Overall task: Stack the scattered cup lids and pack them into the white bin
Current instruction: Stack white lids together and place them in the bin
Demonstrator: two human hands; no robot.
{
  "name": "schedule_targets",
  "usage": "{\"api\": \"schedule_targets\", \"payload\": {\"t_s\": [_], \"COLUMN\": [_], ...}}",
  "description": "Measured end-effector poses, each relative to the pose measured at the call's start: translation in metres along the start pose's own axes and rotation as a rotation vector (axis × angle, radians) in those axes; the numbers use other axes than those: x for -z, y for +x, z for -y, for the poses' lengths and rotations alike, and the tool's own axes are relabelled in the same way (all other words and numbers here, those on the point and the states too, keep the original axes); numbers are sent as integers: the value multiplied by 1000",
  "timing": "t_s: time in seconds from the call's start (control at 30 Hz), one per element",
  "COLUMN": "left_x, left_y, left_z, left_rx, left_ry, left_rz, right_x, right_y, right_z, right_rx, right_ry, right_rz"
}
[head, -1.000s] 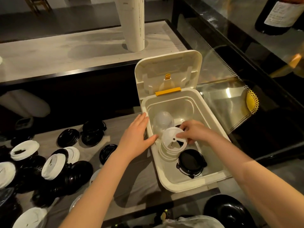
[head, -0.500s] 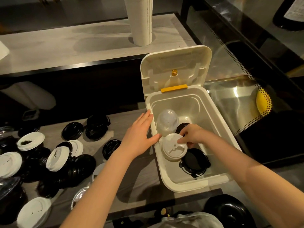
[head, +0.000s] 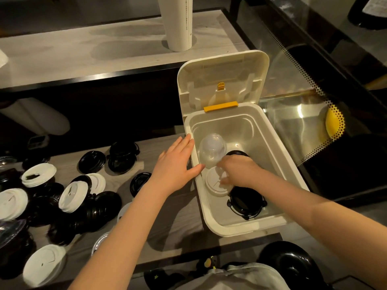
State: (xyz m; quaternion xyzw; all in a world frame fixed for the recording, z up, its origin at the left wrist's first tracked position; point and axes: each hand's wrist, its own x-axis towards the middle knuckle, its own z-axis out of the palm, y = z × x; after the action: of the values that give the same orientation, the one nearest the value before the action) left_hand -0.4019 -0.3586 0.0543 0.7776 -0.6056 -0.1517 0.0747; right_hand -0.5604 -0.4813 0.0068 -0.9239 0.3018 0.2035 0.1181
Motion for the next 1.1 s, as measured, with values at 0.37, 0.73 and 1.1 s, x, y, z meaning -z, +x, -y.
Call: {"api": "schedule_targets", "payload": {"t_s": [0.37,0.73,1.1], "left_x": [2,24,22], "left_y": [0,-21,-70], "left_z": [-1,76,213], "left_rx": [-7,106,335], "left_ry": [6,118,58], "left_rz": [4,32,210], "right_x": [-16,66,45], "right_y": [11,-19,49], "right_z": [16,55,188], "right_rx": [-75,-155,36], "right_ry": [-165,176,195], "right_rz": [56,-401,-374]}}
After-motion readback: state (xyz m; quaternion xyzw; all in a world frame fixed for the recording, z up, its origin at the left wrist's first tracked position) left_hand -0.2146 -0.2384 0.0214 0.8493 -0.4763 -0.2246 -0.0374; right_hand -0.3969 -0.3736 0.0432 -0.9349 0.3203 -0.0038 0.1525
